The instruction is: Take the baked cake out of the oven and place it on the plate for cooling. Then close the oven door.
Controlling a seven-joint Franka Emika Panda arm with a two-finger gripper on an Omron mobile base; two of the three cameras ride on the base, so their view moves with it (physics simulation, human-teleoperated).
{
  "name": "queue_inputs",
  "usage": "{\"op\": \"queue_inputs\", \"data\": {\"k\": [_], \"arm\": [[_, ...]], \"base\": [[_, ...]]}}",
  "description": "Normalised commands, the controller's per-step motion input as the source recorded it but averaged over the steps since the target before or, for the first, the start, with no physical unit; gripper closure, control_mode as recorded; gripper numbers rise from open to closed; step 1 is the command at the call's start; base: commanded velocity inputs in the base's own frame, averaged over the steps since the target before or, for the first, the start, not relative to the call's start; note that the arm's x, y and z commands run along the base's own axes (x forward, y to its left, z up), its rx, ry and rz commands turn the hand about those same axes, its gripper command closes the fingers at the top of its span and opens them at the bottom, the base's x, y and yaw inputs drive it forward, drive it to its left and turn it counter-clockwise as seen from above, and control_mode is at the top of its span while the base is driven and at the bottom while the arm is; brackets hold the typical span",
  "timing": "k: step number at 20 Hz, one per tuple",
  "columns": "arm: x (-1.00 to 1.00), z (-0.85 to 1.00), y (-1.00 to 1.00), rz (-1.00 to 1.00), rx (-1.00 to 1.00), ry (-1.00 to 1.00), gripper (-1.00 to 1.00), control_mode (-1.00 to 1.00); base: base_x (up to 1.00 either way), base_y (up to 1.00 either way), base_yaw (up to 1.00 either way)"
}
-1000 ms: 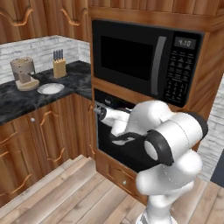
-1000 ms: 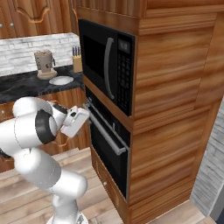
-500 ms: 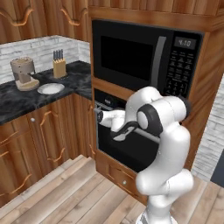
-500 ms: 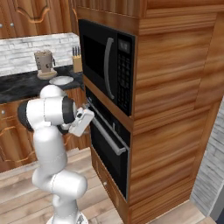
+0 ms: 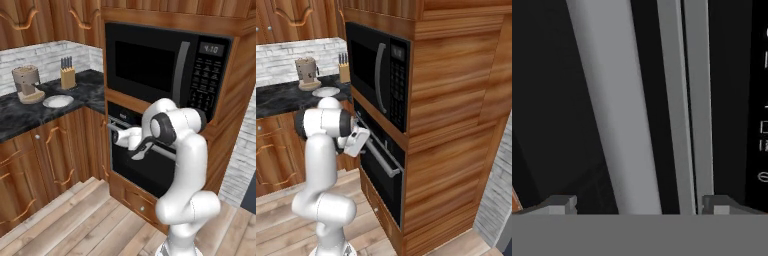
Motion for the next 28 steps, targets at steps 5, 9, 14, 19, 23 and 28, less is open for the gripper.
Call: {"op": "queue_inputs", "data": {"k": [5, 9, 14, 19, 23, 28], "arm": [[0.33, -0.30, -0.31, 0.00, 0.00, -0.02, -1.00, -1.00], [0.26, -0.26, -0.20, 0.00, 0.00, 0.00, 1.00, -1.00], [0.06, -0.36, 0.03, 0.00, 0.00, 0.00, 1.00, -1.00], [-0.16, -0.68, 0.65, 0.00, 0.00, 0.00, 1.00, -1.00], [-0.66, -0.85, 1.00, 0.01, -0.04, -0.02, 1.00, -1.00], [-0.75, -0.81, 1.00, 0.01, -0.09, -0.01, 1.00, -1.00]], "base": [[0.00, 0.00, 0.00], [0.00, 0.00, 0.00], [0.00, 0.00, 0.00], [0.00, 0.00, 0.00], [0.00, 0.00, 0.00], [0.00, 0.00, 0.00]]}}
